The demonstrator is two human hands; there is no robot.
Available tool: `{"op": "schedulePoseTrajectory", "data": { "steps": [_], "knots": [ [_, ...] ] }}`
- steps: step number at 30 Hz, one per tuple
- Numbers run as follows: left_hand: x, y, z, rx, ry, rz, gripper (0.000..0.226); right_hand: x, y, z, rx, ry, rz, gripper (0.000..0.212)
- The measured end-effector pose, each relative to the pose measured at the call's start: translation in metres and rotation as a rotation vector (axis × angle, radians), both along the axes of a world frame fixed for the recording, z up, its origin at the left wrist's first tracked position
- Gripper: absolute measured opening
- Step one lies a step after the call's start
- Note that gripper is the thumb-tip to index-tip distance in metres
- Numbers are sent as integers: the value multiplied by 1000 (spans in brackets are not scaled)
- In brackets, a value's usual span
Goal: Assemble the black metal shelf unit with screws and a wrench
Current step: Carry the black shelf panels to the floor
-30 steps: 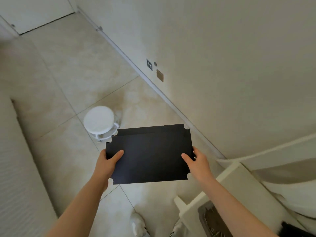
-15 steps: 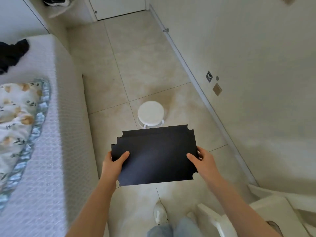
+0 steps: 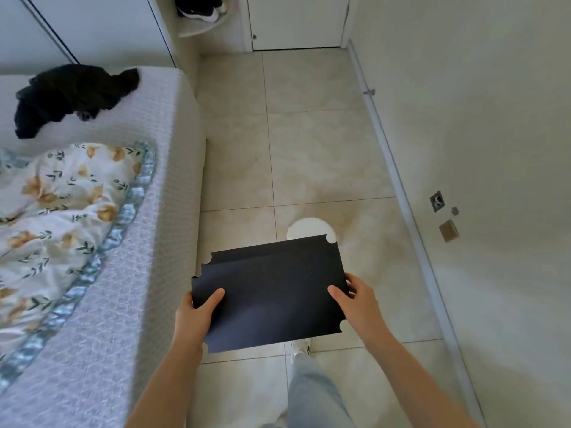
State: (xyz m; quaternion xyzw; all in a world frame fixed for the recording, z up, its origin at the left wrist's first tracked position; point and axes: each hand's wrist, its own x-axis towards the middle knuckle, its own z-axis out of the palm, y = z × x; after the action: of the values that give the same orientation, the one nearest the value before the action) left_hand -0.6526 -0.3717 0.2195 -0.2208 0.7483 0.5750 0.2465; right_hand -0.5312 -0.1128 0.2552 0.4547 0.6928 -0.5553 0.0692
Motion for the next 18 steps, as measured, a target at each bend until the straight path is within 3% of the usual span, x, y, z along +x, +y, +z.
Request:
{"op": "schedulePoseTrajectory", "data": {
  "steps": [9, 18],
  "knots": [
    [-117, 39, 5, 15, -1, 124, 35, -148, 51, 15, 25, -20, 130, 47],
    [-258, 50, -8, 21, -43, 119, 37, -281, 62, -2, -21, -75, 61, 47]
  ]
}}
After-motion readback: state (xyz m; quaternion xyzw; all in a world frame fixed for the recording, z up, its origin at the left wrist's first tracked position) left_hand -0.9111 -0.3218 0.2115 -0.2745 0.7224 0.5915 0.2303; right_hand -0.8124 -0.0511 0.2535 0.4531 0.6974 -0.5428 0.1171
